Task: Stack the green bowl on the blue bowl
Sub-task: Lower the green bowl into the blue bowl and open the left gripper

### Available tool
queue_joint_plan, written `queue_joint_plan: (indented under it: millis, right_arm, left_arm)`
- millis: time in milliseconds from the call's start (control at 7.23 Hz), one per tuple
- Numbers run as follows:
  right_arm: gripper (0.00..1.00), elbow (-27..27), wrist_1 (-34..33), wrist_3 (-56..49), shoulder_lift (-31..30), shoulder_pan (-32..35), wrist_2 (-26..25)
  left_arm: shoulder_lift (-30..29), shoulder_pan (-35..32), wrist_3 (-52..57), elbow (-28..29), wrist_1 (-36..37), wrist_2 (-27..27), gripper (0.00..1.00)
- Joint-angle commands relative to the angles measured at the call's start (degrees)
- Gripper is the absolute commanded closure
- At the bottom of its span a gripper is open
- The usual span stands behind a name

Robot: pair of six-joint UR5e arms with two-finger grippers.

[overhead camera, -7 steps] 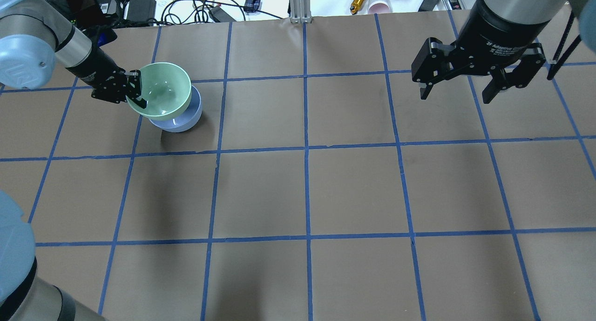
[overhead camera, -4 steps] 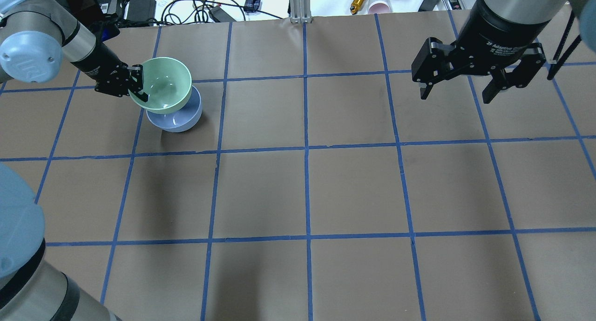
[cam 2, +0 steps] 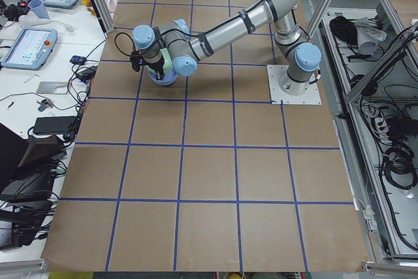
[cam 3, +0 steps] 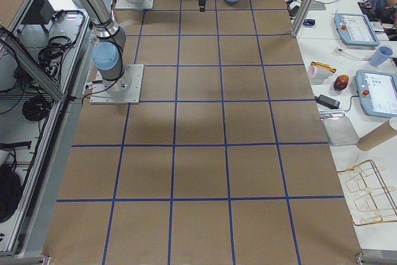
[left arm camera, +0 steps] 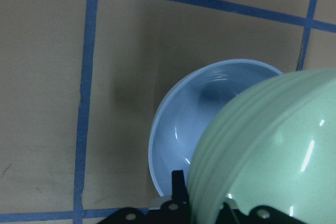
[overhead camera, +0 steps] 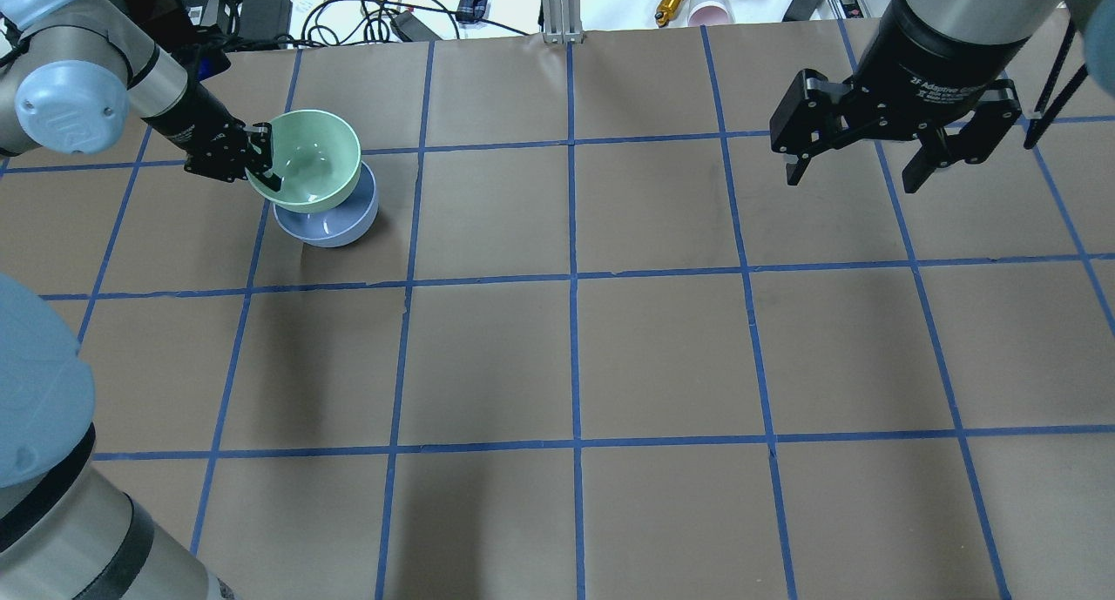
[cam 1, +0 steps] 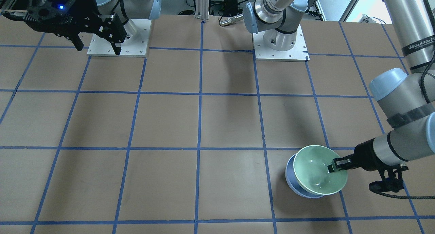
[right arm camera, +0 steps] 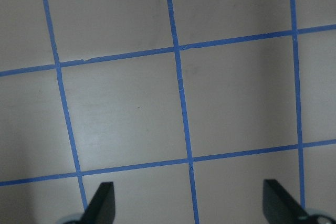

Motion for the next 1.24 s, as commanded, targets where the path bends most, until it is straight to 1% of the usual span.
queue_joint_plan:
  millis: [0,277,415,553,968,1106]
  right_arm:
    - [0.00,0.06,0.08,0.00,0.00,0.00,0.00]
    - [0.00,0.06,-0.01,0.00,0.00,0.00,0.00]
    - [0.00,0.06,-0.01,0.00,0.00,0.00,0.00]
    - [0.00,0.06,-0.01,0.00,0.00,0.00,0.00]
    - [0.00,-0.03,-0.01,0.00,0.00,0.00,0.00]
    - [0.00,0.06,-0.01,0.00,0.00,0.00,0.00]
  left_arm:
    - [-0.76,0.03,-0.07,-0.33,0.01,0.37,1.00]
    - [-0.77,0.03,0.02,-0.24,0.10,0.46,1.00]
    - [-0.85,0.03,0.02,0.10,0.10,0.47,0.35]
    - [-0.77,0.03,-0.07,0.19,0.10,0.64,0.24]
    - [0.81,-0.23,-0.42,0.54,-0.68,0.64,0.20]
    - [1.77,-1.02,-1.55,2.03,-2.43,0.73,0.19]
